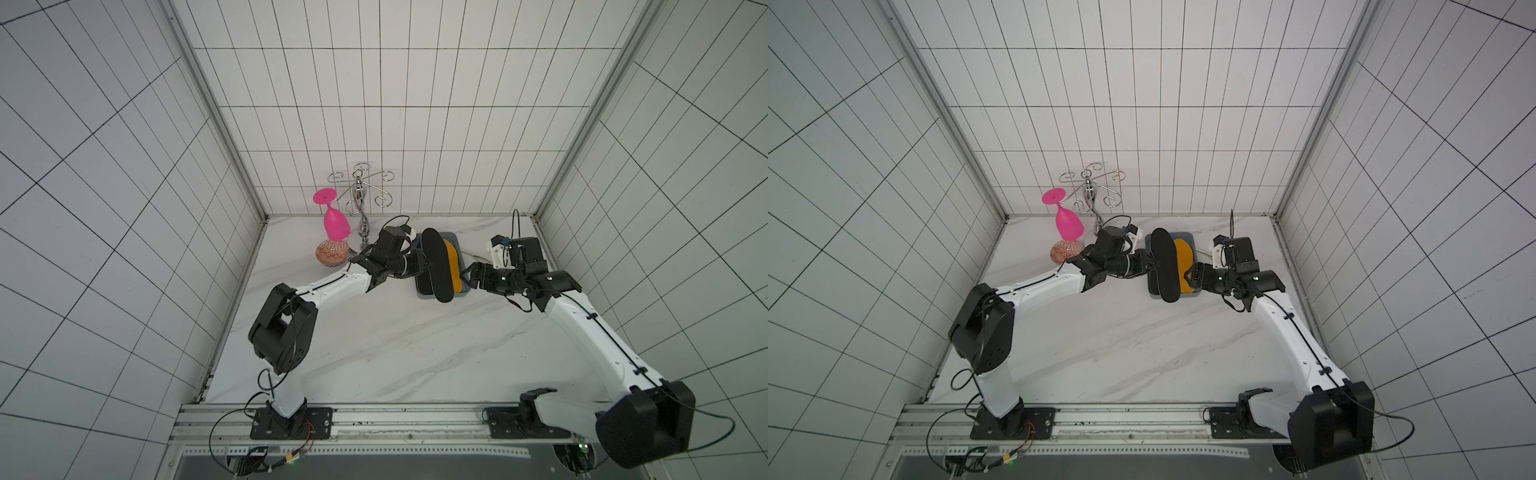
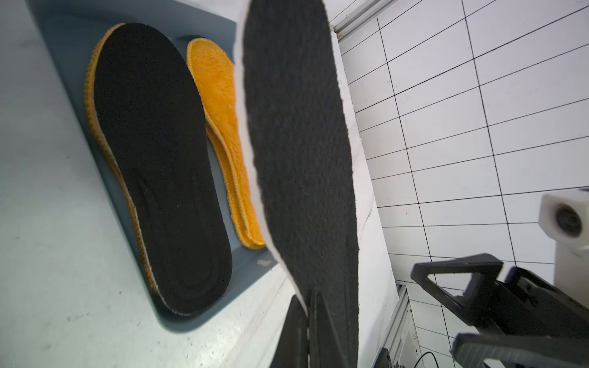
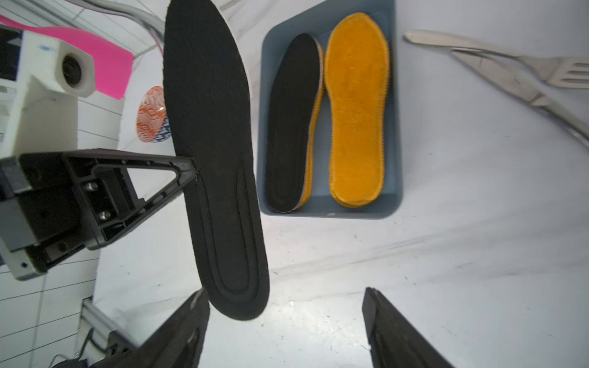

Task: Put the insoles into the storage box
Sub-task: Place the insole in the storage box.

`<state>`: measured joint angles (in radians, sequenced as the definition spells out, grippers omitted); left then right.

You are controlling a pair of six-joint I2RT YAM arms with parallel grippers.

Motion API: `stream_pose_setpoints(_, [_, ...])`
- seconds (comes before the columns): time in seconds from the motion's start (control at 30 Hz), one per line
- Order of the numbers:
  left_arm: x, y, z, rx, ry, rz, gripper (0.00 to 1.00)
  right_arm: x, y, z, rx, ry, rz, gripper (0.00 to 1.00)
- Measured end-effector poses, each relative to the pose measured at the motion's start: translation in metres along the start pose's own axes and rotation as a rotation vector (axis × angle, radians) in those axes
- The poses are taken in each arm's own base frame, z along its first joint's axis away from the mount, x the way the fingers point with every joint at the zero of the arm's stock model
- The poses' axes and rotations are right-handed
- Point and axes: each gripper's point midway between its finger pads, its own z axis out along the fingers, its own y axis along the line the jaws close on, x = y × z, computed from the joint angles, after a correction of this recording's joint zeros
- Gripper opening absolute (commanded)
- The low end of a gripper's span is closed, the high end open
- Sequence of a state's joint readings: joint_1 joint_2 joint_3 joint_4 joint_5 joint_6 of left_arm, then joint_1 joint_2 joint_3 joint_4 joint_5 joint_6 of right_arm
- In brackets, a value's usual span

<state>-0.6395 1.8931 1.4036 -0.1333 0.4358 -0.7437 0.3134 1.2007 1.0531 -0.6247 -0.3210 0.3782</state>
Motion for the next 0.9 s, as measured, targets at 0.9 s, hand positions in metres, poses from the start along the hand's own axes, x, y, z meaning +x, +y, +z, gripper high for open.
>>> stream_pose_setpoints(0.9, [-0.018, 0.067, 0.131, -0.087, 0.099, -0.012, 0.00, 0.010, -0.042, -0.026, 0.237, -0.022, -0.002, 0.90])
